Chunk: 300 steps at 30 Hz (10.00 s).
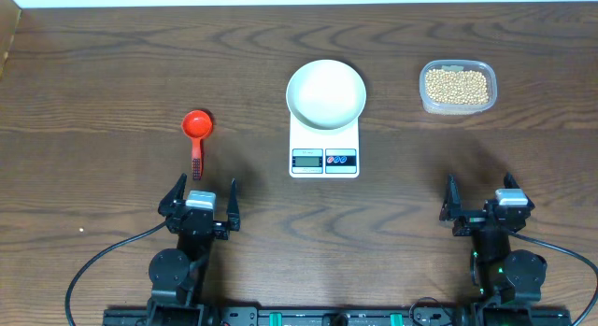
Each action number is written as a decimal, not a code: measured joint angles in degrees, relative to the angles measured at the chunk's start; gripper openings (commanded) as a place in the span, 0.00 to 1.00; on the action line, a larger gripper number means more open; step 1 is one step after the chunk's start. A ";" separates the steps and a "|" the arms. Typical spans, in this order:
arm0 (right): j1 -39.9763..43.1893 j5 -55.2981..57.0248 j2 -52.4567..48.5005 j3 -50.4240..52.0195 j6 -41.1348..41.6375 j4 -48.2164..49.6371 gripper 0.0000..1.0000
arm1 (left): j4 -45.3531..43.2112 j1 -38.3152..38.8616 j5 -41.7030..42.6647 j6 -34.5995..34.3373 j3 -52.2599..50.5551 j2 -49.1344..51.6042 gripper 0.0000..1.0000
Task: Scoop item into bowl and weigh 50g on scale
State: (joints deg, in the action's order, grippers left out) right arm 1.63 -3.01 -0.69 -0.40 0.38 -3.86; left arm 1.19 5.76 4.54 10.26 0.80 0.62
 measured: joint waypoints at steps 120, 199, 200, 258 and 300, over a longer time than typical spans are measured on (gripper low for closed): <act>0.00 0.00 0.00 0.00 0.00 -0.04 0.99 | 7.10 0.00 8.13 -7.39 21.70 23.17 0.91; 0.00 0.00 0.00 0.00 0.00 -0.02 0.99 | 54.99 -19.04 6.29 -0.74 97.94 123.34 0.54; 0.00 0.00 0.00 0.00 0.00 -0.02 0.99 | 54.86 -18.97 6.75 -0.70 97.81 123.67 0.52; 0.00 -0.02 0.00 0.00 0.00 -0.02 0.99 | 42.40 -15.39 5.60 -1.92 90.42 123.84 0.20; 0.00 -0.02 0.00 0.00 0.00 -0.02 0.99 | 76.98 -13.11 5.68 -77.13 89.70 81.26 0.07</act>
State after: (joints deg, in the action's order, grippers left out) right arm 1.63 -3.03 -0.69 -0.40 0.38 -3.88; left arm 78.17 -7.35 10.22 -66.87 90.50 81.89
